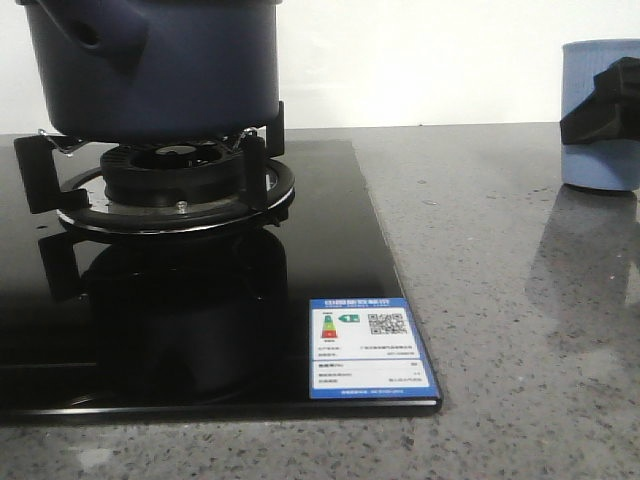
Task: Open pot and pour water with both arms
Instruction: 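Lower the blue cup onto the countertop and open the right gripper, then lower the glass lid back onto the pot with the left gripper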
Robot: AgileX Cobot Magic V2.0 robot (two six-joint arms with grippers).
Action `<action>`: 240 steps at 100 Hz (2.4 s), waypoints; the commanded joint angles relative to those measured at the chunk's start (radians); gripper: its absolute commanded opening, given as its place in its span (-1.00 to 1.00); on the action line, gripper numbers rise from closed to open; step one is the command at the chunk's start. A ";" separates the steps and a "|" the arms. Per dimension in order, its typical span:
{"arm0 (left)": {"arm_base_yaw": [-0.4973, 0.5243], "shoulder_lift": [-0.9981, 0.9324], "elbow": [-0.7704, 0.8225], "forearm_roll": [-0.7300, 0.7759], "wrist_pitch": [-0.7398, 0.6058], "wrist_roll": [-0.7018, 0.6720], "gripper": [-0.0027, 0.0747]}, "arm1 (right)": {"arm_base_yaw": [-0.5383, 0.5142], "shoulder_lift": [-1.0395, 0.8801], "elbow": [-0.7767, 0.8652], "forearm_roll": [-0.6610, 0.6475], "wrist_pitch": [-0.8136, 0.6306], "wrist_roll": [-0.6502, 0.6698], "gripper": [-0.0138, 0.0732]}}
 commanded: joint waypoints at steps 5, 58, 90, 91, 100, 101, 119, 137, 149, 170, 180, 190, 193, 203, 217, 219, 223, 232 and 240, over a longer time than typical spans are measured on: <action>0.005 -0.032 -0.038 -0.007 -0.085 0.001 -0.14 | -0.002 -0.014 -0.021 0.004 -0.028 -0.013 0.14; 0.005 -0.032 -0.038 -0.007 -0.085 0.001 -0.14 | -0.002 -0.120 -0.009 -0.156 -0.021 0.215 0.80; -0.024 -0.032 -0.038 -0.018 -0.067 0.001 -0.14 | -0.002 -0.255 0.115 -0.370 -0.009 0.435 0.80; -0.029 -0.032 -0.038 -0.018 -0.067 0.001 -0.14 | -0.002 -0.262 0.118 -0.370 -0.009 0.437 0.80; -0.069 -0.030 -0.038 -0.018 -0.069 0.001 -0.14 | -0.002 -0.315 0.167 -0.370 0.007 0.449 0.80; -0.076 -0.028 -0.038 -0.018 -0.071 0.001 -0.14 | -0.002 -0.320 0.174 -0.370 0.012 0.449 0.80; -0.156 0.016 -0.038 -0.018 -0.071 0.001 -0.14 | -0.002 -0.440 0.259 -0.370 0.066 0.487 0.80; -0.213 0.071 -0.038 -0.018 -0.071 0.001 -0.14 | -0.002 -0.572 0.319 -0.370 0.088 0.530 0.80; -0.239 0.114 -0.038 -0.018 -0.073 0.001 -0.14 | -0.002 -0.643 0.323 -0.370 0.088 0.551 0.80; -0.256 0.182 -0.038 -0.018 -0.075 0.001 -0.14 | -0.002 -0.697 0.323 -0.370 0.095 0.564 0.80; -0.256 0.190 -0.038 -0.021 -0.073 0.001 -0.14 | -0.002 -0.697 0.323 -0.370 0.095 0.571 0.80; -0.256 0.190 -0.038 -0.022 -0.073 0.001 -0.14 | -0.002 -0.697 0.323 -0.370 0.095 0.571 0.80; -0.256 0.190 -0.038 -0.022 -0.073 0.001 -0.14 | -0.002 -0.697 0.323 -0.370 0.095 0.571 0.80; -0.256 0.199 -0.038 -0.022 -0.071 0.001 -0.14 | -0.002 -0.697 0.323 -0.370 0.095 0.571 0.80; -0.256 0.219 -0.038 -0.022 -0.065 0.001 -0.14 | -0.002 -0.697 0.323 -0.370 0.095 0.571 0.80; -0.256 0.221 -0.038 -0.022 -0.065 0.001 -0.14 | -0.002 -0.697 0.323 -0.370 0.095 0.571 0.80; -0.256 0.223 -0.038 -0.022 -0.060 0.001 -0.14 | -0.002 -0.697 0.323 -0.371 0.095 0.571 0.80; -0.256 0.225 -0.038 -0.022 -0.055 0.001 -0.12 | -0.002 -0.697 0.323 -0.371 0.095 0.571 0.80; -0.256 0.225 -0.038 -0.022 -0.052 0.001 0.00 | -0.002 -0.697 0.323 -0.373 0.095 0.571 0.80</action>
